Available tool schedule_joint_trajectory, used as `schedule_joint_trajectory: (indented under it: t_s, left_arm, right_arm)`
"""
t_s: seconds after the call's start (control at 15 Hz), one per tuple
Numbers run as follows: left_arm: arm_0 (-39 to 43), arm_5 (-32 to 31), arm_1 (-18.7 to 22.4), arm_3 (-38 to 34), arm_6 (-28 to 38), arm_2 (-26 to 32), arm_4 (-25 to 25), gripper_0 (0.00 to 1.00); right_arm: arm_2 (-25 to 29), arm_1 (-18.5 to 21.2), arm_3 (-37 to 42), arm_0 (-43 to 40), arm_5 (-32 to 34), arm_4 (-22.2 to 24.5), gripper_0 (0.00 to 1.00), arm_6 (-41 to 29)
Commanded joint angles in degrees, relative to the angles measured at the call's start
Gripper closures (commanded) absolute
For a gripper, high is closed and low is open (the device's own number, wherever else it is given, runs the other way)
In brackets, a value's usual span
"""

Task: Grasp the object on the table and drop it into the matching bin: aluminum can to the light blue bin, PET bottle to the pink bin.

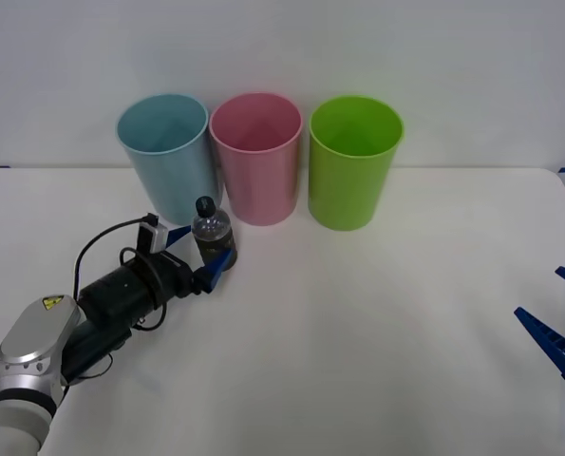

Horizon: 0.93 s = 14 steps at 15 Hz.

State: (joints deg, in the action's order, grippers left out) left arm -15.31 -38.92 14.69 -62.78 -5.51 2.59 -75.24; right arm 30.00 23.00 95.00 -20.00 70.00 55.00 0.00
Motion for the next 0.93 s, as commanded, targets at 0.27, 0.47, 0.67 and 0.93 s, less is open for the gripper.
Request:
schedule_joint_trajectory:
  t_s: [0.27,0.47,0.67,0.93]
  left_arm:
    - [-2.18,2.18,-1.59,2.05,0.06,-0.83,0.0,0.0]
    - [-2.35,3.06,-2.38,2.05,0.06,-0.83,-0.79,0.0]
    - [-2.35,3.06,-2.38,2.05,-0.12,-0.83,-0.87,0.0]
    - [-2.35,3.15,-2.38,2.05,-0.29,-0.48,-0.79,0.94]
  right_arm:
    - [0.0,0.0,0.0,0.0,0.0,0.0,0.0,0.0]
    - [0.0,0.0,0.0,0.0,0.0,0.0,0.0,0.0]
    - [0.0,0.0,0.0,0.0,0.0,0.0,0.0,0.0]
    - [0.0,0.0,0.0,0.0,0.0,0.0,0.0,0.0]
